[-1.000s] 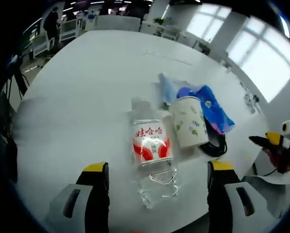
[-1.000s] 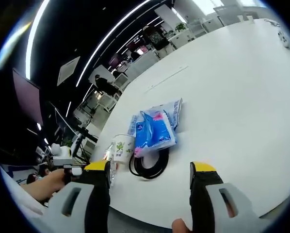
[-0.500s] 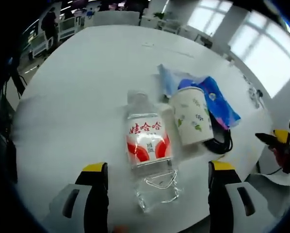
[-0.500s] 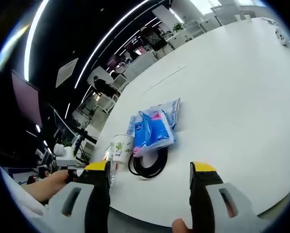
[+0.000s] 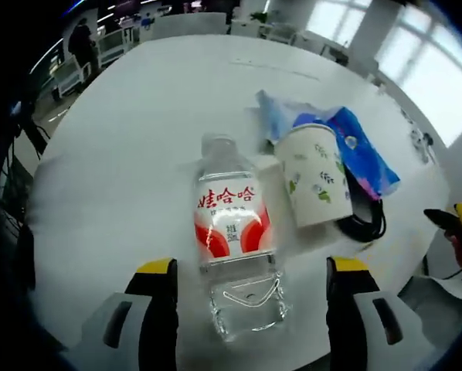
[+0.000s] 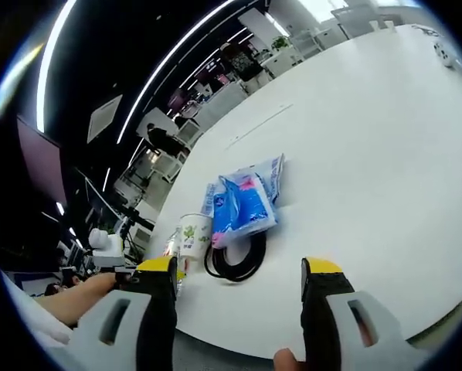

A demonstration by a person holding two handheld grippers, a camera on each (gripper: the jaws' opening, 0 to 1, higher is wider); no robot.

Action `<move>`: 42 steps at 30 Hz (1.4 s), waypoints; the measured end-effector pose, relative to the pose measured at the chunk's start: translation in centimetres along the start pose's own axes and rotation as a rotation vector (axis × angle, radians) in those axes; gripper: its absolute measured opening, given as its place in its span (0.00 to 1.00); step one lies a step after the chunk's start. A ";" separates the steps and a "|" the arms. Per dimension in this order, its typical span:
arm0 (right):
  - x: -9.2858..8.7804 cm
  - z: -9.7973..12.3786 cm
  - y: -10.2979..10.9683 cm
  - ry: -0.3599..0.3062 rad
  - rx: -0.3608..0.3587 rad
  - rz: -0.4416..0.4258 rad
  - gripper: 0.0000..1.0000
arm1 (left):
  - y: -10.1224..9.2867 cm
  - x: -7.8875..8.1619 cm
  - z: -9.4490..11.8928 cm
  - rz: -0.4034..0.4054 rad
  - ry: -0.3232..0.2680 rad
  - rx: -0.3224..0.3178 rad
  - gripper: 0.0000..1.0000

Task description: Arrange the tabletop items into an orderly group along one side of the table until the central work area is clear of visible clutter.

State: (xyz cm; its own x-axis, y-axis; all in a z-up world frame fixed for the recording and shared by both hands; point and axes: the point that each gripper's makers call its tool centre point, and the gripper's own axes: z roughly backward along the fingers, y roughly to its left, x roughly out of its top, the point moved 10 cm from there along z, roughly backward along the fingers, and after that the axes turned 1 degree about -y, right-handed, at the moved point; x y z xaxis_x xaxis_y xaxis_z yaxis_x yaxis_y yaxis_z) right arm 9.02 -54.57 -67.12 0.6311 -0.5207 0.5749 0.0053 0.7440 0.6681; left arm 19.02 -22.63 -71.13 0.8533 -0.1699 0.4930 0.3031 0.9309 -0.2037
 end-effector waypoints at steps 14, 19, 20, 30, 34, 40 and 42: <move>0.1 -0.7 1.4 0.013 0.042 0.009 0.64 | 0.5 -0.2 0.2 -0.047 0.020 0.079 0.51; 0.7 -1.2 2.6 0.017 0.079 0.033 0.63 | 0.5 -0.3 0.2 -0.014 0.010 0.073 0.41; 0.8 -1.3 2.8 0.017 0.085 0.036 0.63 | 0.5 -0.3 0.2 -0.015 0.006 0.071 0.40; 2.1 -3.5 7.1 0.016 0.218 0.018 0.60 | 0.6 -0.9 0.5 0.051 -0.029 0.066 0.38; 2.4 -4.9 9.3 0.035 0.262 0.051 0.60 | 0.6 -1.2 0.6 0.069 -0.044 0.068 0.38; 2.2 -7.0 12.0 0.083 0.325 0.053 0.58 | 1.0 -1.7 1.1 0.137 -0.052 0.042 0.37; 2.2 -7.6 13.2 0.094 0.360 0.018 0.58 | 1.0 -1.9 1.2 0.161 -0.063 0.041 0.37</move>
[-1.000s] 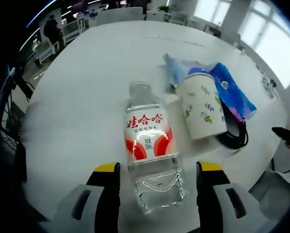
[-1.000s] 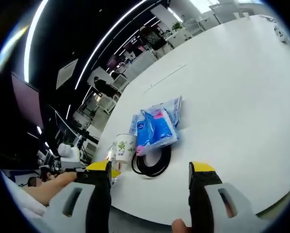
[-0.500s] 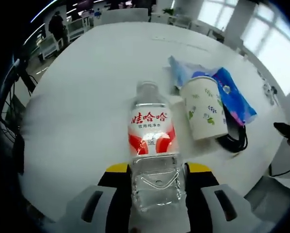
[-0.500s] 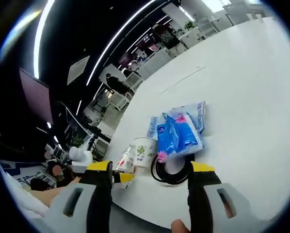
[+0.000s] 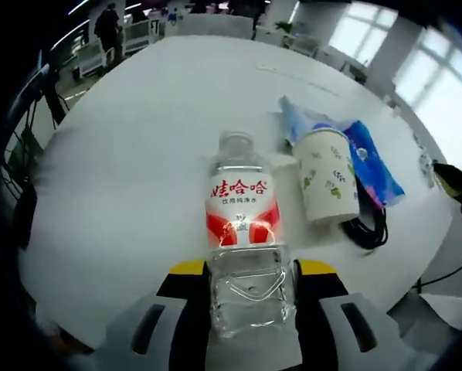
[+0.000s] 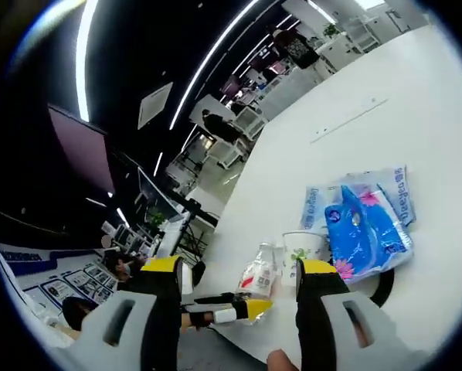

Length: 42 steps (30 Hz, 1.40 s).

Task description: Arrange the tabletop items into an orderly group along one side of the table until the central work area is clear of visible clutter.

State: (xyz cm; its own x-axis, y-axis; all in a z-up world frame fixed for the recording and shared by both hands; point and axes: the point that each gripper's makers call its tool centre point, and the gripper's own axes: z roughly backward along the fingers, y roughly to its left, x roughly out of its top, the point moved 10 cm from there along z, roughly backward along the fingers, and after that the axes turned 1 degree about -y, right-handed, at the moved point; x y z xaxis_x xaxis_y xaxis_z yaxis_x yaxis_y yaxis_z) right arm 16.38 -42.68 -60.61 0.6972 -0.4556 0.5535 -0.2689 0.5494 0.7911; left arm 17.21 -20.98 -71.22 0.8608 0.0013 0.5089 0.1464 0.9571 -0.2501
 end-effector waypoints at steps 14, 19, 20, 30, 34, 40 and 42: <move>1.9 -7.0 1.9 0.071 0.039 -0.057 0.58 | 0.5 0.1 1.0 0.087 -0.064 -0.011 0.37; 1.7 -8.7 0.9 0.143 -0.033 -0.066 0.60 | 0.1 0.4 1.7 0.075 -0.101 -0.012 0.37; 1.7 -9.0 0.8 0.151 -0.039 -0.065 0.60 | 0.0 0.5 1.8 0.074 -0.111 -0.014 0.37; 1.7 -11.6 0.3 0.210 -0.079 -0.068 0.62 | -0.6 0.7 2.0 0.026 -0.133 -0.016 0.36; 1.3 -11.8 0.4 0.227 -0.097 -0.067 0.62 | -0.6 0.8 2.3 0.062 -0.137 -0.034 0.35; 0.5 -12.6 -0.8 0.309 -0.202 -0.090 0.61 | -0.8 0.7 2.2 0.043 -0.136 -0.025 0.36; 0.4 -13.2 -0.5 0.314 -0.200 -0.109 0.60 | -0.8 0.7 2.2 0.041 -0.133 -0.025 0.36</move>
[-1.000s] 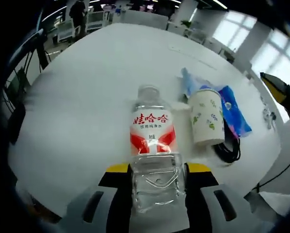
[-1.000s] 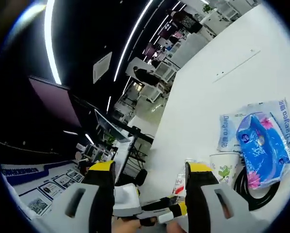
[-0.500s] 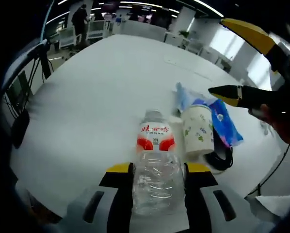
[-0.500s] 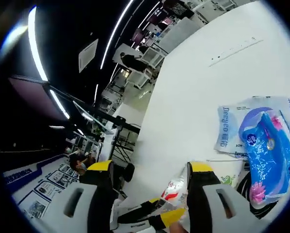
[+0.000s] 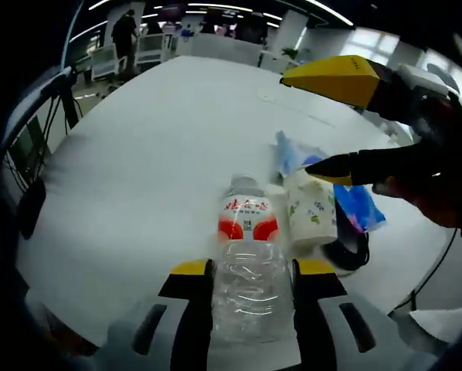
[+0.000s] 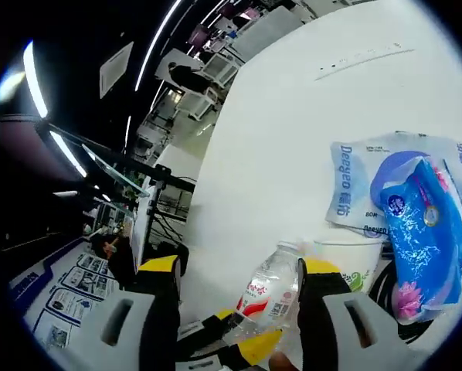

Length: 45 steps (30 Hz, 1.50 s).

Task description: Arrange the tabletop items into an orderly group along one side of the table until the central work area is clear of visible clutter.

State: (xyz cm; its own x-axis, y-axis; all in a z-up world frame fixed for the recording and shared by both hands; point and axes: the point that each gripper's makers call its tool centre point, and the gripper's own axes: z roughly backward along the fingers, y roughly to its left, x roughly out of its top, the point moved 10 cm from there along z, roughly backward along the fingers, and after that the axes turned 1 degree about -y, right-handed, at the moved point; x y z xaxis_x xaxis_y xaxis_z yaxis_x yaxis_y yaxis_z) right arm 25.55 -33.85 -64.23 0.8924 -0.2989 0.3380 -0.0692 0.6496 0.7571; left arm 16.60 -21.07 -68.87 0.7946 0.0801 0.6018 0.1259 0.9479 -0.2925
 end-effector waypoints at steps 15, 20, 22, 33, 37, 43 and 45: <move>-0.5 -3.5 0.2 0.119 -0.178 -0.017 0.59 | 0.0 -0.2 0.2 -0.007 -0.004 0.005 0.36; -0.5 -4.4 -0.1 0.130 -0.209 -0.050 0.57 | -0.1 -0.4 0.2 -0.013 -0.004 0.006 0.36; -0.9 -4.7 0.0 0.137 -0.210 -0.067 0.55 | -0.1 -0.5 0.3 -0.009 -0.003 0.006 0.36; -1.4 -6.5 -1.6 0.154 -0.311 -0.101 0.45 | 0.2 -0.8 0.5 -0.005 -0.001 -0.008 0.37; -1.7 -6.9 -1.8 0.172 -0.356 -0.064 0.36 | 0.3 -1.1 0.3 -0.013 0.007 -0.007 0.37; -1.9 -7.2 -2.3 0.105 -0.427 -0.089 0.23 | 0.3 -1.1 0.2 -0.027 0.020 -0.004 0.37; -1.8 -7.4 -2.4 0.119 -0.430 -0.080 0.22 | 0.2 -1.1 0.1 -0.039 0.020 -0.004 0.37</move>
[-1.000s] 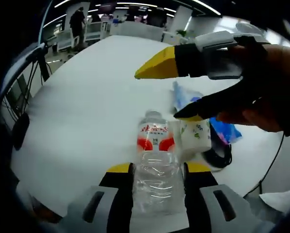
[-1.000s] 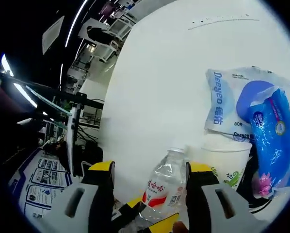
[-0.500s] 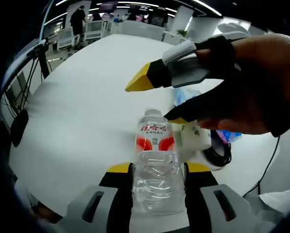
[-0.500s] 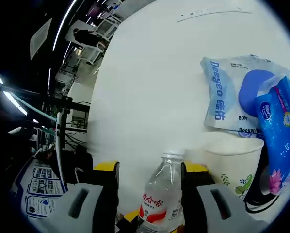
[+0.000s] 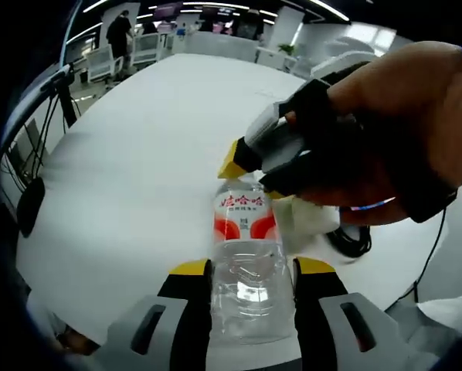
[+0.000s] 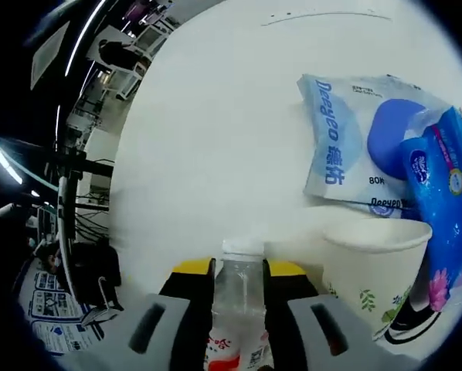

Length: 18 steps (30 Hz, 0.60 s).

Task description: Arrange the tabletop items into an orderly group along one side of the table until the central work area is clear of visible clutter.

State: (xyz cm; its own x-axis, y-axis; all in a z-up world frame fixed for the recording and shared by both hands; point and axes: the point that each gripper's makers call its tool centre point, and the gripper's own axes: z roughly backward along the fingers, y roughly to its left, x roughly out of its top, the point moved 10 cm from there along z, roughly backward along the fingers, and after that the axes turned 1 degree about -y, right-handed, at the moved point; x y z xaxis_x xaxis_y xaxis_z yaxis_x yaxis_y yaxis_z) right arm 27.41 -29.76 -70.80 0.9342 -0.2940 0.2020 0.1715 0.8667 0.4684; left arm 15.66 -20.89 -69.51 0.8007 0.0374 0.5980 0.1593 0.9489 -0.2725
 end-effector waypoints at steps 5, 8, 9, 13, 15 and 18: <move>0.0 0.4 -0.1 -0.001 0.010 0.001 0.19 | -0.1 0.0 -0.2 -0.008 0.008 -0.001 0.37; -0.1 0.6 -0.1 -0.016 0.015 0.019 0.18 | -0.1 -0.2 -0.5 -0.016 0.020 -0.007 0.36; -0.1 0.9 -0.2 -0.025 0.012 0.025 0.18 | -0.3 -0.3 -0.6 -0.020 0.024 -0.012 0.36; -0.1 2.0 -0.1 -0.099 0.036 0.048 0.17 | -0.7 0.0 -0.5 -0.049 0.017 -0.017 0.36; 0.2 2.5 0.0 -0.128 0.059 0.053 0.17 | -0.9 0.2 -0.4 -0.062 0.009 -0.019 0.36; 0.5 3.5 0.1 -0.175 0.086 0.084 0.17 | -1.3 0.5 -0.4 -0.083 -0.007 -0.025 0.36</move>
State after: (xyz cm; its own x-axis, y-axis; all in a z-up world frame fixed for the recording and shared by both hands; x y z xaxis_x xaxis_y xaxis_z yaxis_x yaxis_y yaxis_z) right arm 26.83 -31.24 -67.58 0.8741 -0.2945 0.3863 0.0612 0.8557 0.5138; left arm 16.13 -22.21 -69.16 0.7800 -0.0386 0.6246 0.2392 0.9407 -0.2405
